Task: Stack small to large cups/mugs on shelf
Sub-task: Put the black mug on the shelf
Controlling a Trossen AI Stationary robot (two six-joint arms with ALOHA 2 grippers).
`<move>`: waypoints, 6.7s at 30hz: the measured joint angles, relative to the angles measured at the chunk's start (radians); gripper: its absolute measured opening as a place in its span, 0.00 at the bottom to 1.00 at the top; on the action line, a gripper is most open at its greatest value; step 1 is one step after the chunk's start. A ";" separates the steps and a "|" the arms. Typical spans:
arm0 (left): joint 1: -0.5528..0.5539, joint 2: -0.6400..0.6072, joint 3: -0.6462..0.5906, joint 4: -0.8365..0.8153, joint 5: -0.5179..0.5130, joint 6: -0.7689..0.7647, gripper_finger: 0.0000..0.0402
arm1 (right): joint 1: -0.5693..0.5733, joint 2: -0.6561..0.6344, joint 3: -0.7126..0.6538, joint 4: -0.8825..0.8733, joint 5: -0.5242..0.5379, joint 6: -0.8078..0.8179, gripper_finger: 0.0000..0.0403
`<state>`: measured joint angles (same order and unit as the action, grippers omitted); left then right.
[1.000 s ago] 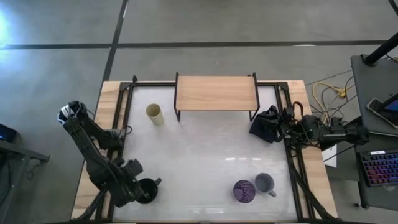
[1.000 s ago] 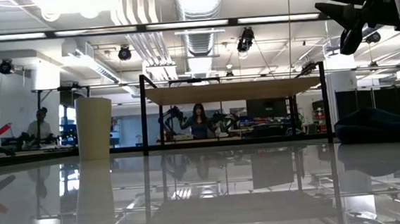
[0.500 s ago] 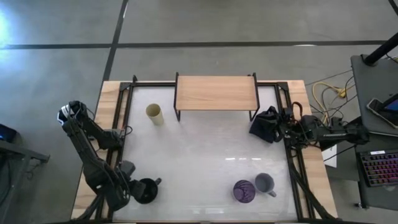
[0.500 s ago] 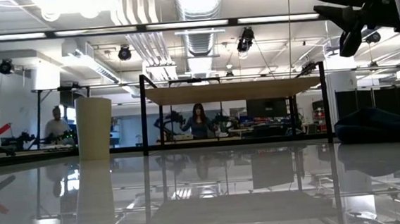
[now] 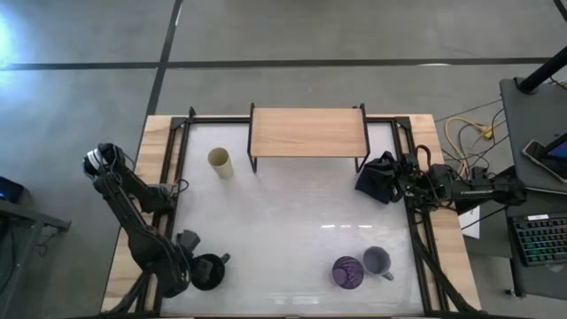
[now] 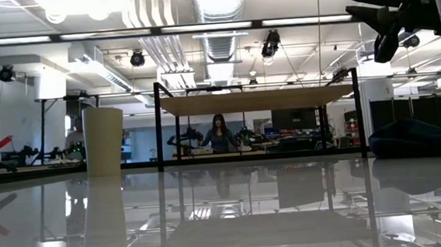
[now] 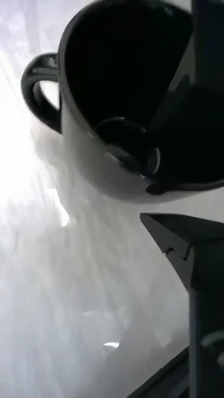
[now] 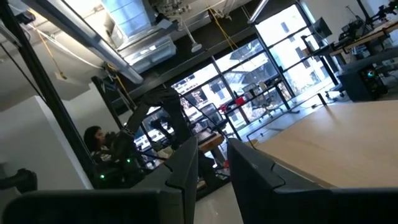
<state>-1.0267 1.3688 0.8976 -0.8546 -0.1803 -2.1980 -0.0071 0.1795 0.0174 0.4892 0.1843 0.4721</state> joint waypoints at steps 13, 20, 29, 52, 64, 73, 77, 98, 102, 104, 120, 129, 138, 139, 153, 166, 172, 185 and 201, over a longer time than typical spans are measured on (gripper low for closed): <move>0.136 -0.041 -0.035 -0.035 0.000 0.678 0.03 | 0.000 0.001 0.000 -0.007 -0.001 0.123 0.20; 0.268 -0.084 -0.034 -0.073 -0.050 1.480 0.01 | 0.000 0.036 0.000 -0.005 -0.008 0.182 0.20; 0.445 -0.068 -0.038 0.105 0.148 2.354 0.01 | 0.000 0.140 0.000 -0.002 -0.008 0.287 0.20; 0.502 0.012 -0.039 0.117 0.197 2.520 0.11 | 0.000 0.237 0.000 0.070 -0.009 0.286 0.20; 0.503 -0.101 0.045 -0.029 0.026 2.187 0.33 | 0.000 0.237 0.000 0.069 -0.009 0.258 0.20; 0.416 -0.206 0.086 -0.303 0.023 0.908 0.39 | 0.000 0.235 0.000 0.070 -0.009 0.249 0.20; 0.311 -0.239 0.055 -0.213 0.009 0.427 0.39 | 0.000 0.235 0.000 0.070 -0.004 0.227 0.20; 0.262 -0.013 0.030 -0.228 0.066 0.219 0.17 | 0.000 0.235 0.000 0.069 0.000 0.204 0.20; 0.277 -0.019 0.024 -0.225 0.011 0.314 0.03 | 0.000 0.235 0.000 0.069 -0.001 0.204 0.20; 0.298 -0.023 0.021 -0.222 0.004 0.392 0.03 | 0.000 0.235 0.000 0.069 0.000 0.205 0.20; 0.499 -0.031 -0.014 -0.141 0.019 0.985 0.01 | 0.006 0.235 0.000 0.071 -0.008 0.243 0.20; 0.504 -0.041 -0.021 -0.122 0.011 1.035 0.12 | 0.006 0.235 0.000 0.070 -0.008 0.242 0.20; 0.504 -0.095 0.002 -0.153 0.023 0.806 0.32 | 0.006 0.235 0.000 0.069 -0.008 0.234 0.20; 0.504 -0.108 0.005 -0.166 0.030 0.742 0.34 | 0.006 0.235 0.000 0.069 -0.008 0.234 0.20; 0.405 -0.159 -0.010 -0.134 0.082 0.266 0.41 | 0.006 0.235 0.000 0.068 -0.008 0.222 0.20; 0.405 -0.059 -0.021 -0.072 0.110 0.239 0.31 | 0.006 0.235 0.000 0.068 -0.008 0.222 0.20; 0.405 -0.022 -0.022 -0.072 0.101 0.239 0.10 | 0.006 0.235 0.000 0.068 -0.008 0.222 0.20; 0.525 -0.144 0.105 -0.188 0.068 0.389 0.01 | 0.006 0.235 0.000 0.069 -0.008 0.282 0.20; 1.268 0.016 0.764 -0.510 0.110 1.296 0.01 | 0.006 0.235 0.000 0.069 -0.003 0.410 0.20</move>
<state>0.2415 1.3850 1.6617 -1.3644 -0.0706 -0.9022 -0.0006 0.4141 0.0170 0.5587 0.1812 0.8822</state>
